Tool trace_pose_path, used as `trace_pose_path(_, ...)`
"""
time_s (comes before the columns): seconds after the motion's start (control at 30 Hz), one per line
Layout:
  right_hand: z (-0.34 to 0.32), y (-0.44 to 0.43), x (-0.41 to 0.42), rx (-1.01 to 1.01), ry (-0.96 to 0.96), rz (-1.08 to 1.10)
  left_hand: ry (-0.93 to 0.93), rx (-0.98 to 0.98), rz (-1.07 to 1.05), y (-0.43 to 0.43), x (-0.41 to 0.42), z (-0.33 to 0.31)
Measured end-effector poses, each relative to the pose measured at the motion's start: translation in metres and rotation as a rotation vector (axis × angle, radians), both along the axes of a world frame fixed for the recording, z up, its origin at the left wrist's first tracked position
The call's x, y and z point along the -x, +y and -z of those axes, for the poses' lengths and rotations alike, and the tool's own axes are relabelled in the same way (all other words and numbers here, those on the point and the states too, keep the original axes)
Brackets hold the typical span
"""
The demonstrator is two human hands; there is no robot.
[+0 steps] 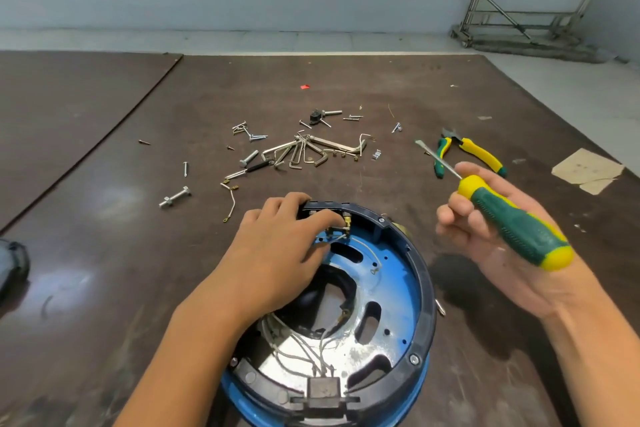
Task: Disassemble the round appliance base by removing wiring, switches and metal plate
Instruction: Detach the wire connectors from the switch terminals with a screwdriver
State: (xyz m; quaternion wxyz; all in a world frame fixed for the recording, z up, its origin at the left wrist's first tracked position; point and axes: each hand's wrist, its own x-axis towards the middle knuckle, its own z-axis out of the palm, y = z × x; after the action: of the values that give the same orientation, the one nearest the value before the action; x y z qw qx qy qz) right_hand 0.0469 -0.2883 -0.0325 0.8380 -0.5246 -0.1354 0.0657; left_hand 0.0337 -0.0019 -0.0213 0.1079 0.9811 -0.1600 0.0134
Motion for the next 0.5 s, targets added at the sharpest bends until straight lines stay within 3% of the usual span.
trace_pose_path(0.2,-0.004,0.022,0.005,0.027,-0.019,0.137,0.063,0.011,0.089,-0.007,0.012,-0.005)
trace_pose_path(0.33,-0.008,0.034,0.004,-0.067,0.052,0.225,0.111,0.002,0.094,-0.007,0.01,-0.011)
trace_pose_path(0.5,-0.005,0.038,0.003,0.017,-0.04,0.242,0.094,0.097,0.088,-0.016,0.006,-0.012)
